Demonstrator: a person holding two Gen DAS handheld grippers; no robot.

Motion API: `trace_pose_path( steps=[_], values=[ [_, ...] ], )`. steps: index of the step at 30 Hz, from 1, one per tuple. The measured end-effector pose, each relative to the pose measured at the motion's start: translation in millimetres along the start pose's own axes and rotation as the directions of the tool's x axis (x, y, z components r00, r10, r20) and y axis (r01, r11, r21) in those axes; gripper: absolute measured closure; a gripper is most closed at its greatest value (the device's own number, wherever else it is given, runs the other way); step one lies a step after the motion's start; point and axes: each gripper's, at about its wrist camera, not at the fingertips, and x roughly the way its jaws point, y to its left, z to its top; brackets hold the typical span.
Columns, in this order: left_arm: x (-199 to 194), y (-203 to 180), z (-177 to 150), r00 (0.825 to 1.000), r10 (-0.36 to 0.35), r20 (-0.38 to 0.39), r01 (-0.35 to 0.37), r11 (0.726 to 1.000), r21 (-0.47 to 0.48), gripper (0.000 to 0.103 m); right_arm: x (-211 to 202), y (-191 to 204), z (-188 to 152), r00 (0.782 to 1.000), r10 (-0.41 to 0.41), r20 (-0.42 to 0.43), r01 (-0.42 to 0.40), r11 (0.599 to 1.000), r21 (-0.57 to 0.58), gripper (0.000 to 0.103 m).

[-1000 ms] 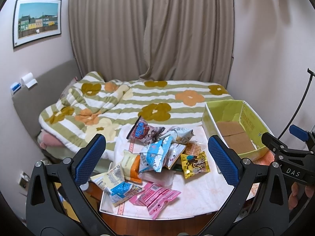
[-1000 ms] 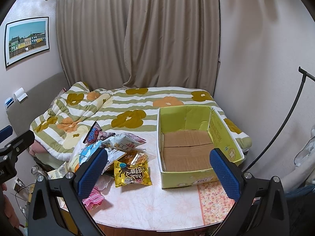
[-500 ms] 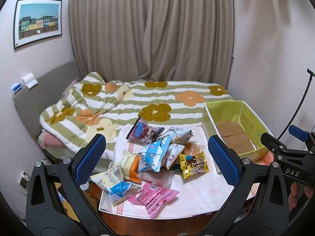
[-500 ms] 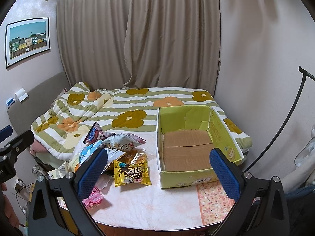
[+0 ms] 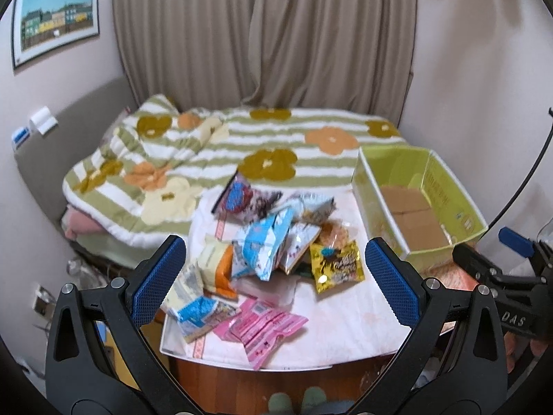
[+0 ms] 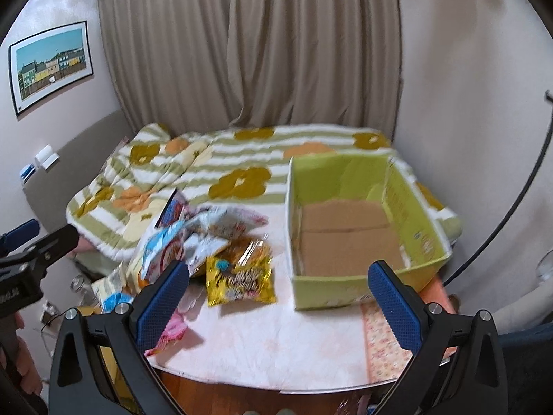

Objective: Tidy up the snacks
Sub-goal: 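Grasp the blue penguin bag with left tool while right tool grasps gold Pillows bag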

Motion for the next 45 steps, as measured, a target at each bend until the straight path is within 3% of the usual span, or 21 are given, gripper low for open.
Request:
trace_pose_path(
  steps=[7,11,16,19,30,34,41,43,45],
  values=[
    [57.7,10.6,-2.5,0.993,-0.008,-0.117,0.013,0.999,0.039,0.0,49.6,-7.6,-14.0,0.99,0.07,-0.123,-0.059,0.994,0.088,0.0],
    [96.4,17.4,-3.1,0.984,-0.037,-0.173,0.051,0.996,0.08,0.0,83.2,-12.6,-21.6,0.977,0.113,-0.181,-0.066,0.967,0.245,0.0],
    [148.4,27.4,-3.0,0.961,-0.08,-0.264,0.117,0.985,0.128,0.0,122.7,-15.3,-29.8,0.96,0.14,-0.243,-0.011,0.885,0.466,0.0],
    [178.3,33.0,-3.6,0.943,-0.107,-0.315,0.159,0.977,0.143,0.0,147.3,-10.1,-37.0,0.952,0.144,-0.27,0.047,0.805,0.592,0.0],
    [243.3,28.9,-10.5,0.883,-0.199,-0.426,0.31,0.928,0.208,0.002,204.6,-0.7,-41.4,0.958,0.098,-0.27,0.167,0.575,0.801,0.0],
    [255.3,29.5,-10.9,0.864,-0.22,-0.453,0.342,0.917,0.206,0.014,213.4,-3.2,-44.1,0.959,0.059,-0.278,0.208,0.522,0.827,0.0],
    [267.2,37.5,-8.9,0.843,-0.252,-0.474,0.375,0.908,0.185,0.022,227.6,-8.8,-53.1,0.942,0.036,-0.334,0.283,0.447,0.848,0.0],
    [268.7,40.4,-8.4,0.839,-0.26,-0.479,0.383,0.907,0.177,0.027,230.2,-9.2,-55.7,0.939,0.039,-0.341,0.291,0.438,0.851,0.006],
    [269.1,43.1,-7.3,0.835,-0.267,-0.481,0.387,0.906,0.17,0.029,232.5,-9.7,-57.8,0.944,0.061,-0.323,0.268,0.428,0.863,0.027]
  ],
)
